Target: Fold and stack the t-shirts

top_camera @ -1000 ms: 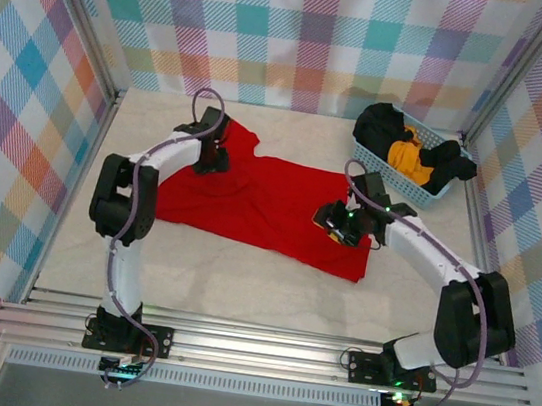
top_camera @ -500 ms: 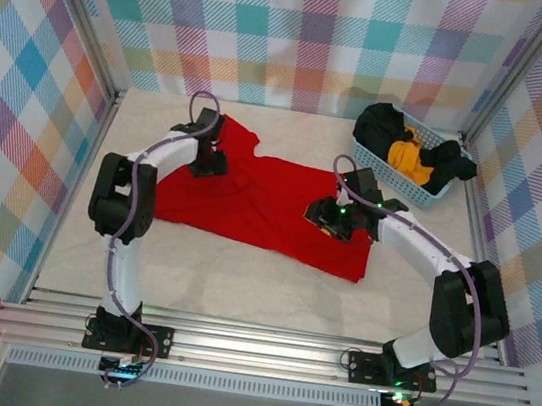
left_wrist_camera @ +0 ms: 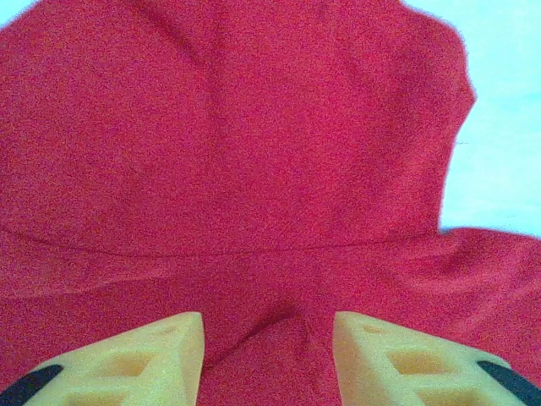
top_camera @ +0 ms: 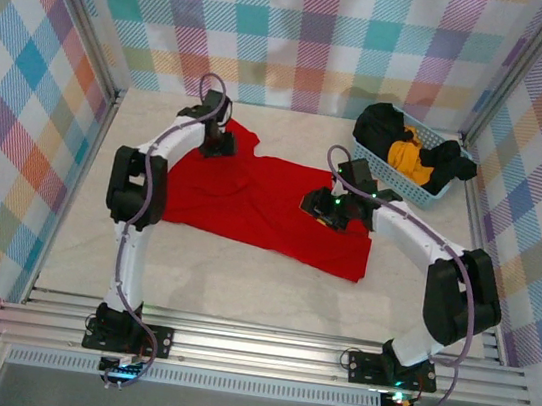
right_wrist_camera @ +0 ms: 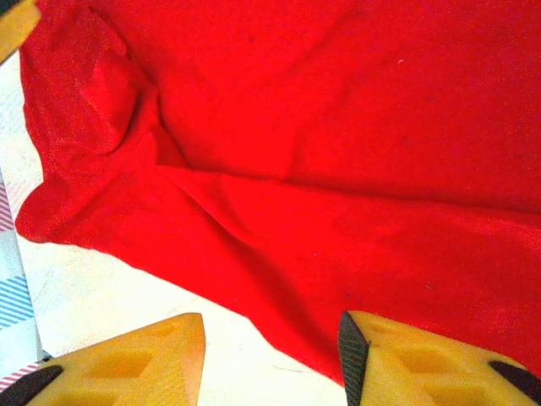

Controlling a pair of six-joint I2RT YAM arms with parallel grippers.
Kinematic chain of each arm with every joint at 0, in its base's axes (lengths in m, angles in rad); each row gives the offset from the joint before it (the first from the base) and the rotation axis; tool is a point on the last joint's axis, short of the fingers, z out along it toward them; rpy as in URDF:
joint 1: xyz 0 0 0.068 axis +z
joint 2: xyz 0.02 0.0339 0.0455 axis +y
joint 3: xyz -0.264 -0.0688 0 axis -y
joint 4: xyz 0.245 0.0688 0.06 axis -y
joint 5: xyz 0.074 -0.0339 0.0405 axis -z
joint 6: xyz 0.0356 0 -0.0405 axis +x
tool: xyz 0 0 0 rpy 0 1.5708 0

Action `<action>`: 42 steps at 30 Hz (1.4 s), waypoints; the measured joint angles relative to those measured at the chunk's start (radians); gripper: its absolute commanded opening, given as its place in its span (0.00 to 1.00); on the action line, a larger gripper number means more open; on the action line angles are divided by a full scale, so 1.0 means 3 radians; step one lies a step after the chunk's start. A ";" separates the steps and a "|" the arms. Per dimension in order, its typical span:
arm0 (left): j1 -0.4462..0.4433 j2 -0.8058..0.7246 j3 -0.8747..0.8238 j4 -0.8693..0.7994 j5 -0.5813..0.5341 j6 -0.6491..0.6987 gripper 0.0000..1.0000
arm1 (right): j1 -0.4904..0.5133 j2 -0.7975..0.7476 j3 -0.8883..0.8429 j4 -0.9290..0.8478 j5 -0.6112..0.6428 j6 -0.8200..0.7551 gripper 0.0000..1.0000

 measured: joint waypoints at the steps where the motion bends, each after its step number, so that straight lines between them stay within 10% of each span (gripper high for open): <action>1: -0.0018 0.0027 0.0001 0.0001 -0.0036 0.0025 0.42 | 0.0000 -0.0010 0.0000 -0.0009 0.0001 0.0000 0.47; 16: -0.0187 0.0299 0.0178 -0.0017 -0.0378 0.0083 0.38 | 0.0000 -0.0285 -0.0135 -0.0064 0.0034 0.0014 0.47; 22: -0.0191 0.0309 0.0175 -0.0052 -0.0413 0.0069 0.17 | 0.0000 -0.0286 -0.0139 -0.0076 0.0036 0.0013 0.47; 42: -0.0209 0.0132 -0.0001 0.0003 -0.0468 0.0050 0.00 | 0.0000 -0.0286 -0.0202 -0.0074 0.0048 0.0065 0.47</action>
